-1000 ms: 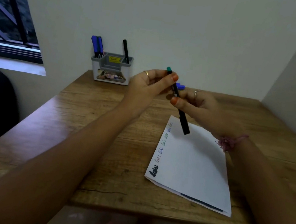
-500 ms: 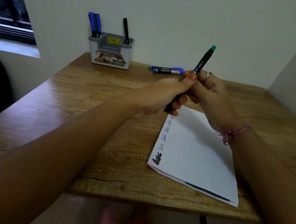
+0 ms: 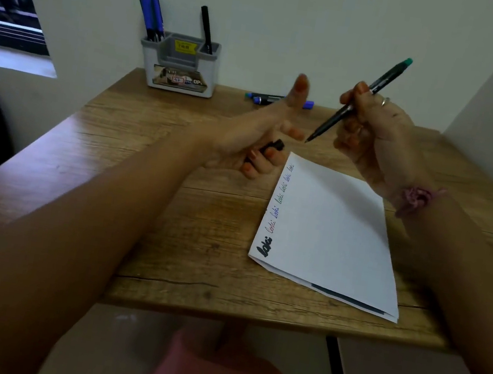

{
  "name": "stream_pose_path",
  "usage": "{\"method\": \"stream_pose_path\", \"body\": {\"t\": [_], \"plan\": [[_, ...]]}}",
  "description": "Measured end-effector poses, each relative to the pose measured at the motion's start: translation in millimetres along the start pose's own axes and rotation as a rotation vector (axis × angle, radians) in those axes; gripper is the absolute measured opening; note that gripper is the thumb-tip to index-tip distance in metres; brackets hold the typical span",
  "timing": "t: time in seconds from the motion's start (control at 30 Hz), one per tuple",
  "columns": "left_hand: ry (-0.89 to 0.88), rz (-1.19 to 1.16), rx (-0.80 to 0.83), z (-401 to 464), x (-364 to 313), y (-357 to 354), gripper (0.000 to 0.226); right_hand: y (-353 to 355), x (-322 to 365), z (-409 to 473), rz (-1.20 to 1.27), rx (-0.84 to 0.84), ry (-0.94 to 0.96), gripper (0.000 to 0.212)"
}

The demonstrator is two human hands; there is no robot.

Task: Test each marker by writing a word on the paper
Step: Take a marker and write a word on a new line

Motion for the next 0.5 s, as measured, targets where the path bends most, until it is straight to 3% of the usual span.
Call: {"method": "stream_pose_path", "body": {"t": [0.07,0.13,0.23,0.3,0.5], "plan": [[0.063,0.119,-0.017,-2,11,17,0.096,7,0,1,0.009,-0.012,-0.026,0.02],[0.107,0.402,-0.032,-7,16,20,0.082,10,1,-1,0.038,-0.002,-0.044,0.018],[0.153,0.768,-0.04,-9,18,13,0.099,3,0,-8,0.066,0.04,-0.074,0.023],[0.179,0.883,-0.065,-8,18,9,0.099,-6,-1,-17,0.093,0.081,-0.113,0.027],[0.194,1.071,-0.077,-2,24,2,0.101,-34,-3,-79,0.001,0.479,-0.292,0.033]]}}
Point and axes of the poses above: each hand's wrist, its own z-axis towards the middle knuckle, its own y-axis out of the back of the hand, x = y × z, the point moved 7 cm from there along z, towards the middle knuckle, and after that the axes turned 15 degrees about y, right-handed, at the moved point
